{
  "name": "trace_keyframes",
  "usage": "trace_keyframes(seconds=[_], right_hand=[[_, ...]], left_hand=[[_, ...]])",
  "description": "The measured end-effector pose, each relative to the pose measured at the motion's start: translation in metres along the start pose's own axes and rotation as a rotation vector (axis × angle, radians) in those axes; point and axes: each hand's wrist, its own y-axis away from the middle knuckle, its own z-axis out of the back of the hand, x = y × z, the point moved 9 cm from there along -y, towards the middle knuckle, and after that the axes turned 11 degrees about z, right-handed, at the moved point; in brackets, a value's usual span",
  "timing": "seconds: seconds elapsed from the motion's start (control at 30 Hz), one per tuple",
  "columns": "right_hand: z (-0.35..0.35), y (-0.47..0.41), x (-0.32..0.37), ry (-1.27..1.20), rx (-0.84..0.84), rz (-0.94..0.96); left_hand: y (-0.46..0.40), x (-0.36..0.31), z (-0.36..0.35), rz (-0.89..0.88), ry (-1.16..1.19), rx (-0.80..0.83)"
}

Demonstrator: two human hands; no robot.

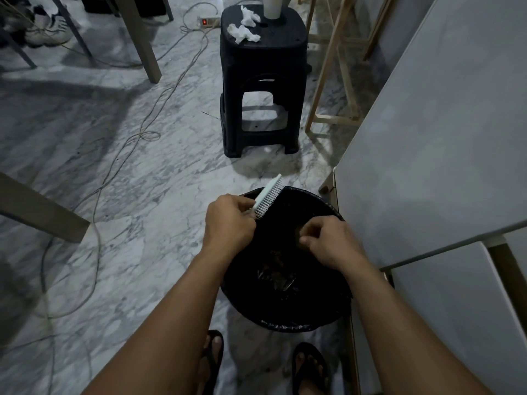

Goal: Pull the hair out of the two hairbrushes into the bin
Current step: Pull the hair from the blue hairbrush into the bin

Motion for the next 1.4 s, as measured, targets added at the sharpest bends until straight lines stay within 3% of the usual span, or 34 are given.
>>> trace_keyframes(seconds=[0.07, 0.2, 0.37, 0.5, 0.67, 0.87, 0.97, 1.03, 1.07, 1.13, 1.4], right_hand=[[-0.004, 0.0, 0.013, -0.091, 0.013, 0.079], [0.008, 0.0, 0.029, -0.333, -0.137, 0.204], [0.014, 0.002, 0.028, -0.307, -0.237, 0.196], [0.019, -0.001, 0.018, -0.319, -0.251, 0.134], [0.044, 0.004, -0.01, -0.212, -0.438, -0.034], [0.051, 0.011, -0.025, -0.336, -0.558, -0.169], [0.029, 0.004, -0.025, -0.853, -0.474, -0.204], [0.008, -0.001, -0.009, -1.242, -0.277, -0.212], [0.003, 0.0, -0.001, -1.308, -0.182, -0.214], [0.0, 0.0, 0.005, -1.29, -0.086, -0.2], [0.006, -0.005, -0.005, -1.214, -0.171, -0.164]], left_hand=[[0.001, 0.001, -0.01, 0.007, 0.025, 0.094], [0.007, 0.005, -0.03, 0.093, 0.162, 0.281], [0.016, 0.0, -0.042, 0.127, 0.223, 0.43], [0.013, 0.001, -0.043, 0.143, 0.162, 0.374], [0.004, 0.003, -0.033, 0.076, 0.043, 0.244], [0.011, -0.009, -0.035, -0.059, -0.103, 0.291], [0.014, -0.013, -0.039, -0.106, -0.163, 0.316], [0.014, -0.013, -0.04, -0.109, -0.161, 0.316], [0.013, -0.012, -0.039, -0.104, -0.149, 0.313], [0.01, -0.01, -0.037, -0.084, -0.133, 0.296], [0.0, 0.002, -0.027, 0.041, 0.001, 0.184]])
